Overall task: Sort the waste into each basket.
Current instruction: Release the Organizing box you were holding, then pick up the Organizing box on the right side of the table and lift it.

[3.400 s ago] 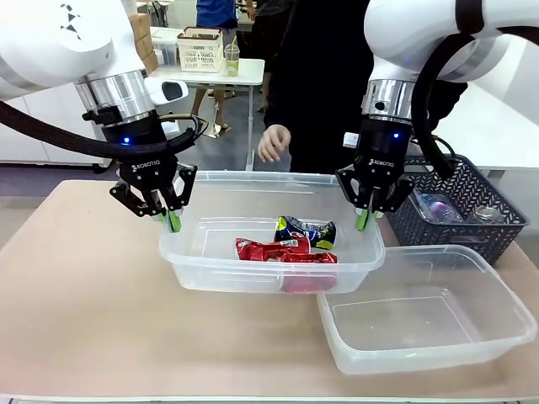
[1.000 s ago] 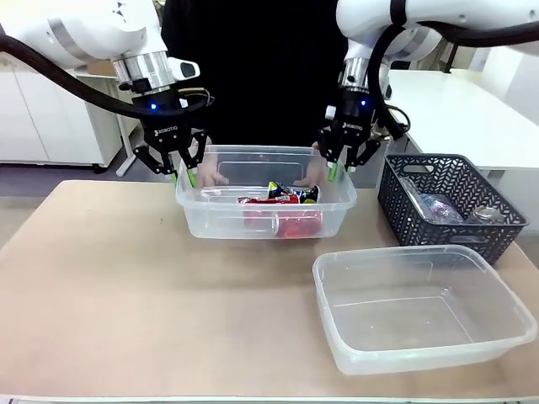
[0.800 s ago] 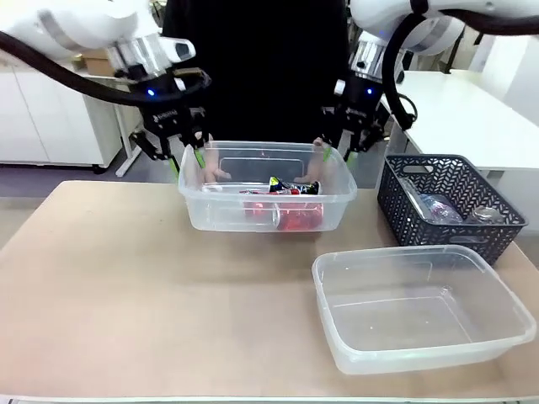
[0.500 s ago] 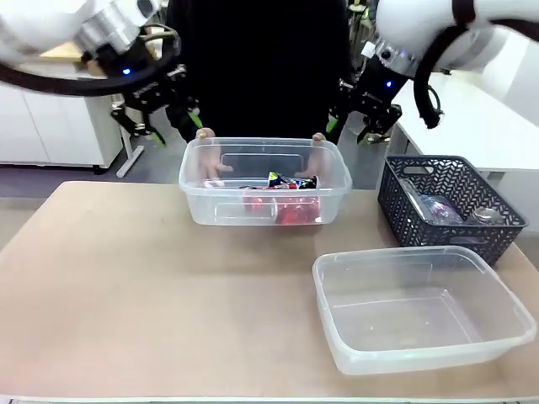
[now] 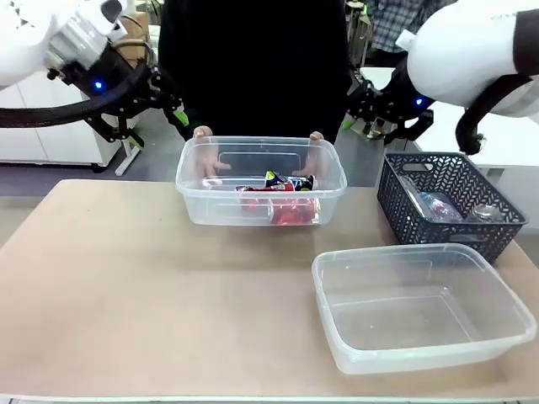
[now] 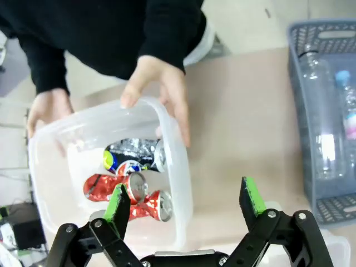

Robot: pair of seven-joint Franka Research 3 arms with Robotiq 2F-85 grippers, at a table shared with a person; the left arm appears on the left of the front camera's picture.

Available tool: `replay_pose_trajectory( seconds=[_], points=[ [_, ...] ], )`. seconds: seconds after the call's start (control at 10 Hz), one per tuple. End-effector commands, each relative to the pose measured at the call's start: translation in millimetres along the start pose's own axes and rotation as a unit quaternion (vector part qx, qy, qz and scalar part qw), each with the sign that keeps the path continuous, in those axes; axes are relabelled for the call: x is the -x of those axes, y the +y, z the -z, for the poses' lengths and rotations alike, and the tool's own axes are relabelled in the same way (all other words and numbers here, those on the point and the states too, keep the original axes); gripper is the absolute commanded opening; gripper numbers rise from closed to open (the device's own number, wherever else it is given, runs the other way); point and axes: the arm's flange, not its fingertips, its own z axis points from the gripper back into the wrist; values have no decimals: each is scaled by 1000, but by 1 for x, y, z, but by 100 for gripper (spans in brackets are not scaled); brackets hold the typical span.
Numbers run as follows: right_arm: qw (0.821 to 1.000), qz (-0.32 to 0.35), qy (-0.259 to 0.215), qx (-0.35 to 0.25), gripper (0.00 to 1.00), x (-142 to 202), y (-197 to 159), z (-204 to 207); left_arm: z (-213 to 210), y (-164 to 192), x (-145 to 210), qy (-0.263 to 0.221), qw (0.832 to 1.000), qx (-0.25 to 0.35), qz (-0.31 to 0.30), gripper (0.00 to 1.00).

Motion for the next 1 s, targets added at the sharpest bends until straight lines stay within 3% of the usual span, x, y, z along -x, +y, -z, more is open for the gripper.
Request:
replay_pose_trajectory(
  seconds=[0.0, 0.6, 0.7, 0.8, 0.9],
  points=[
    [1000, -10, -20, -1, 100, -10, 5, -3, -2, -4, -7, -3, 1000, -4, -13, 97],
    [1000, -3, -11, -2, 100, -6, 3, -5, -1, -1, -5, -2, 1000, 1, -7, 100],
    [997, 2, 22, -76, 100, 3, -28, -52, -22, -5, -7, 21, 997, 68, -6, 97],
    [990, 53, 33, -125, 100, 19, -67, -97, -54, 0, -2, 54, 993, 98, -27, 97],
    [987, 100, 38, -121, 100, 37, -103, -127, -78, 6, 13, 55, 992, 109, -30, 97]
  ],
)
